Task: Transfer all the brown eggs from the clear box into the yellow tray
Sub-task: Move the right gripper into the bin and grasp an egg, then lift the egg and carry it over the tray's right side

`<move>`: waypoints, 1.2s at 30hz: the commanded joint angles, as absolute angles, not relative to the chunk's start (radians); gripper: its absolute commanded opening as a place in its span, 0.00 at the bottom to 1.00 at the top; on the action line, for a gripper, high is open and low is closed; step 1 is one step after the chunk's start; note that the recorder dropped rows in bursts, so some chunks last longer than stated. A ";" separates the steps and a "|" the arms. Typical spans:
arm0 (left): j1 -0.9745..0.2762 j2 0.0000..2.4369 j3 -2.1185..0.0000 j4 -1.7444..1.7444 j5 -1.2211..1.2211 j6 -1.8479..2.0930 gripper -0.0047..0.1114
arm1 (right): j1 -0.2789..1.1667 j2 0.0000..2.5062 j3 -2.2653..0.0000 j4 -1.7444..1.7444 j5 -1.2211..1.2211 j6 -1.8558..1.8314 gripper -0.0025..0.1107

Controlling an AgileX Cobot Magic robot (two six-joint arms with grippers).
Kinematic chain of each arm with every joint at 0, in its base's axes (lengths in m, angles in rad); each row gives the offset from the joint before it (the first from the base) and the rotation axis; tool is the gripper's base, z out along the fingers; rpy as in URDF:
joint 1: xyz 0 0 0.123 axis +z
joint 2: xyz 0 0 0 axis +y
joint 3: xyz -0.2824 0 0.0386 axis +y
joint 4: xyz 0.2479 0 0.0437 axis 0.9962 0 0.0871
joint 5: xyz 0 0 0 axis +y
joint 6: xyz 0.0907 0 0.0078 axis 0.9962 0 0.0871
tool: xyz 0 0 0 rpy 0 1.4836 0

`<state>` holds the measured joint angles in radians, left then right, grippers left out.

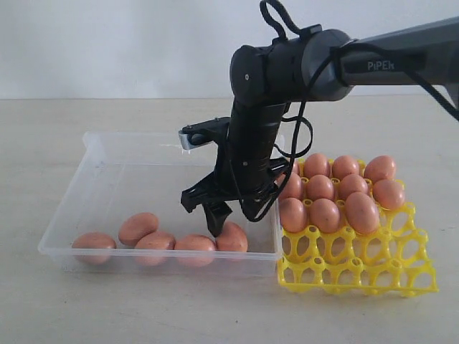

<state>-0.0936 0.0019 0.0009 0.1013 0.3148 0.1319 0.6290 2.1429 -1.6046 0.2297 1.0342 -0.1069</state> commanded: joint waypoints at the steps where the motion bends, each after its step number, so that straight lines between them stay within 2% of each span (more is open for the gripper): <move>1: -0.092 0.000 0.000 0.093 0.307 0.132 0.00 | 0.628 2.142 -1.612 0.226 1.068 -0.063 0.57; 16: -0.092 0.000 0.000 0.093 0.307 0.132 0.00 | 0.628 2.210 -1.612 0.281 1.048 -0.028 0.56; 18: -0.092 0.000 0.000 0.093 0.307 0.132 0.00 | 0.628 2.210 -1.612 0.281 1.042 -0.028 0.51; 24: -0.092 0.000 0.000 0.093 0.307 0.132 0.00 | 0.628 2.210 -1.612 0.281 1.044 -0.025 0.04; 36: -0.092 0.000 0.000 0.093 0.307 0.132 0.00 | 0.627 2.145 -1.722 0.267 0.944 -0.168 0.02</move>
<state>-0.0936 0.0019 0.0009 0.1013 0.3148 0.1319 0.6290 2.1903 -1.6831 0.2744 0.9940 -0.1266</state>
